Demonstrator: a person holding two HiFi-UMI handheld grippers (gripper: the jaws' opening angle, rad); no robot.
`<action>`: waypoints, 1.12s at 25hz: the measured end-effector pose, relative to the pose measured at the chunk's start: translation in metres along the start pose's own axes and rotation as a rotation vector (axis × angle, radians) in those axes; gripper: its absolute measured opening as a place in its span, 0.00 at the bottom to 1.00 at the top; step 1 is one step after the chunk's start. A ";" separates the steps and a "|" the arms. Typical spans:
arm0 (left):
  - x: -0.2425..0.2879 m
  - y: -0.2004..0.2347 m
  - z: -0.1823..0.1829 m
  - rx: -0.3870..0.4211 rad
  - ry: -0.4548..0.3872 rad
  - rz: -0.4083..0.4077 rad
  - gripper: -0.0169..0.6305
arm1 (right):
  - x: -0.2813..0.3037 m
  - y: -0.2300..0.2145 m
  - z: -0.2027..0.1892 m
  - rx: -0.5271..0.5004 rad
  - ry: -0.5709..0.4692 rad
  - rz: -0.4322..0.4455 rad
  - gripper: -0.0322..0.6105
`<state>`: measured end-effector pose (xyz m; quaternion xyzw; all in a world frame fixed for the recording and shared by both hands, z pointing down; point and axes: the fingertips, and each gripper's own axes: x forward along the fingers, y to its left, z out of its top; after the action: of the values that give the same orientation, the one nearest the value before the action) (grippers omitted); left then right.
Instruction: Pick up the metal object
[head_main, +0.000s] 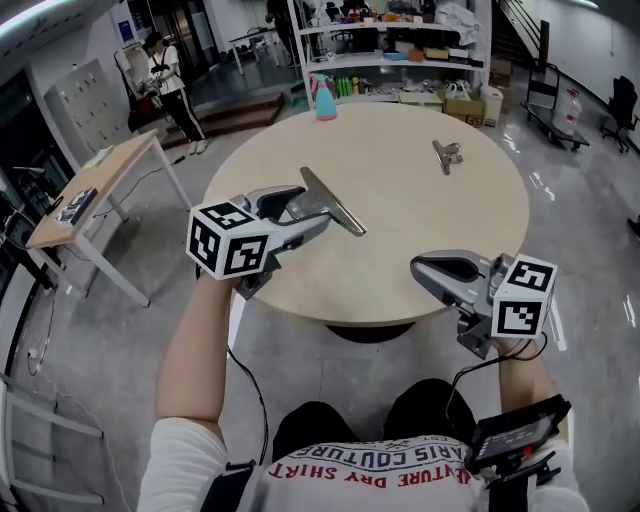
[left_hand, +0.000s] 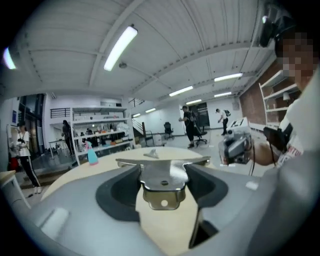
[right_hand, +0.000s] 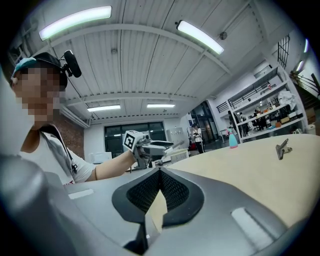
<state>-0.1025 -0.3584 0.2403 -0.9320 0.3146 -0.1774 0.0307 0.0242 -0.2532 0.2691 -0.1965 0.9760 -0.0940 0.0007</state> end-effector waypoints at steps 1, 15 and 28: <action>-0.012 -0.007 0.016 0.005 -0.052 0.015 0.46 | 0.000 0.001 0.004 -0.007 -0.006 -0.002 0.05; -0.041 -0.061 0.021 0.000 -0.161 0.047 0.46 | -0.005 -0.011 0.027 -0.042 -0.046 -0.054 0.05; -0.036 -0.070 0.019 -0.017 -0.167 0.023 0.46 | -0.005 -0.014 0.032 -0.092 -0.029 -0.095 0.05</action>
<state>-0.0826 -0.2820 0.2226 -0.9401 0.3230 -0.0962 0.0509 0.0355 -0.2700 0.2403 -0.2438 0.9687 -0.0463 0.0015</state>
